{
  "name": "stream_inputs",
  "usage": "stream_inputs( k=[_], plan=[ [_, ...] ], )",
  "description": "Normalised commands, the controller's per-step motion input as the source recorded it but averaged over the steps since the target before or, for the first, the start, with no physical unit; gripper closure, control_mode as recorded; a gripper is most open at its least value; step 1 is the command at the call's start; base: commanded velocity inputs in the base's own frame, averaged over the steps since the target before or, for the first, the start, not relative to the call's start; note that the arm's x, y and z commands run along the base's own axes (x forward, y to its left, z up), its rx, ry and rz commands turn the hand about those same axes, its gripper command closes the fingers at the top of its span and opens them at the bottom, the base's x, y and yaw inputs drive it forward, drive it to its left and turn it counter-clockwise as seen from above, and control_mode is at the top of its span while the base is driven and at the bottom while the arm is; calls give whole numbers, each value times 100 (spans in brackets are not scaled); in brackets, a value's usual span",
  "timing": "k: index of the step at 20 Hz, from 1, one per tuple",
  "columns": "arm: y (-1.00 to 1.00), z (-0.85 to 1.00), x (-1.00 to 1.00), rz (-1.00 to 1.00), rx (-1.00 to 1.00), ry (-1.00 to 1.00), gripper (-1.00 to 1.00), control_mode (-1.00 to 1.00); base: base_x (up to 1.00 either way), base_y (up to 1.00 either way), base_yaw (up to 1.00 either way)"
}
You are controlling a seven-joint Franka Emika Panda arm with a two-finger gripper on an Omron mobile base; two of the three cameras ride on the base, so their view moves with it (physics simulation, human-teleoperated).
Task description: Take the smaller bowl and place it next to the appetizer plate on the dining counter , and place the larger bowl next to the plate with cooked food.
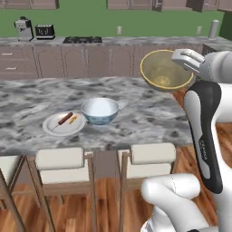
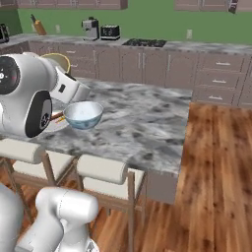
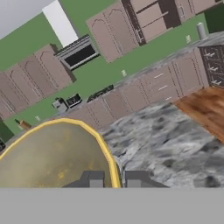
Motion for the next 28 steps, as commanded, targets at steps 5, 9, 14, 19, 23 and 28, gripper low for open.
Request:
stream_inputs(
  k=[5,9,14,19,23,28],
  plan=[
    [0,0,0,0,0,0,100,100,0,100,-3],
    [0,0,0,0,0,0,100,100,0,100,-3],
    [0,0,0,0,0,0,100,100,1,100,-3],
    [0,0,0,0,0,0,100,100,14,99,-5],
    [0,0,0,0,0,0,100,100,34,65,-5],
    [0,0,0,0,0,0,100,100,50,11,-3]
  ],
)
